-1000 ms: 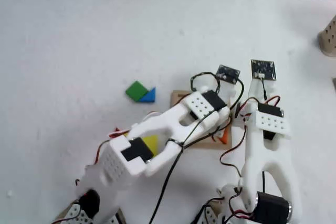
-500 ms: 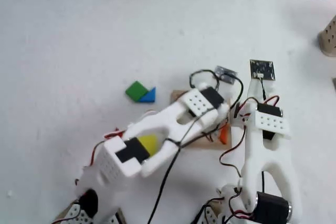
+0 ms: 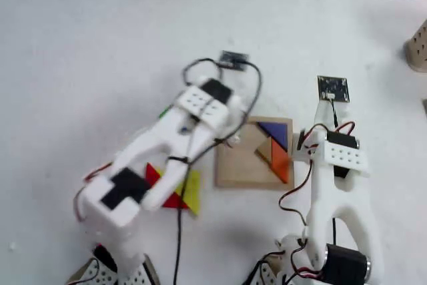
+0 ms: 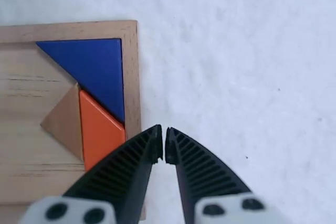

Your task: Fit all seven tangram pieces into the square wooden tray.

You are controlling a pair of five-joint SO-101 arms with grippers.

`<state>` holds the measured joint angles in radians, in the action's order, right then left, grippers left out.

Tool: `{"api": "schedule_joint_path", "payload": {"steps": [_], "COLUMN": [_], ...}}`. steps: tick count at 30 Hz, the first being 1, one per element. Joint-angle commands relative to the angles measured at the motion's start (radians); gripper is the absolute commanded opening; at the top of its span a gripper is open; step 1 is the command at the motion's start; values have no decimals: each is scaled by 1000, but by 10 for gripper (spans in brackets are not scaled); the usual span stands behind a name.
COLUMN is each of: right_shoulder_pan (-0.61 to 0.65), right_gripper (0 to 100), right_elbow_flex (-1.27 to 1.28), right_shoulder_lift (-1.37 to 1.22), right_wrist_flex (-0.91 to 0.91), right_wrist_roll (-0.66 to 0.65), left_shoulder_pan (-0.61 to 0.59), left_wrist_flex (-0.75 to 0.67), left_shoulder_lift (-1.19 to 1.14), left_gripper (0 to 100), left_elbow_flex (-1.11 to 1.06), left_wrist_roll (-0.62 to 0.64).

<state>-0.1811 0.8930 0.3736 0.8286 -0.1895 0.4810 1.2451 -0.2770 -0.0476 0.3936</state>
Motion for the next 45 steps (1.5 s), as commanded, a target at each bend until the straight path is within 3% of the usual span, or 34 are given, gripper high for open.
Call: {"api": "schedule_joint_path", "payload": {"steps": [1, 11, 14, 20, 24, 31, 45], "right_shoulder_pan": [-4, 2, 2, 2, 2, 13, 18], "right_gripper": [22, 22, 23, 23, 23, 23, 24], "right_elbow_flex": [-28, -26, -26, -25, -25, -25, -17], "right_shoulder_lift": [38, 38, 38, 38, 38, 38, 38], "right_wrist_flex": [-13, -13, -12, -10, -10, -8, -12], "right_wrist_roll": [2, 2, 2, 2, 0, -5, -8], "left_shoulder_pan": [-113, -503, -561, -507, -478, -446, -421], "left_wrist_flex": [-160, -473, -545, -552, -566, -551, -353], "left_shoulder_lift": [180, 254, 252, 182, 127, -21, -53], "left_gripper": [26, 28, 67, 307, 304, 301, 301], "left_elbow_flex": [-140, -382, -387, -377, -339, -219, -149], "left_wrist_roll": [-64, -199, -252, -261, -272, -443, -595]}}
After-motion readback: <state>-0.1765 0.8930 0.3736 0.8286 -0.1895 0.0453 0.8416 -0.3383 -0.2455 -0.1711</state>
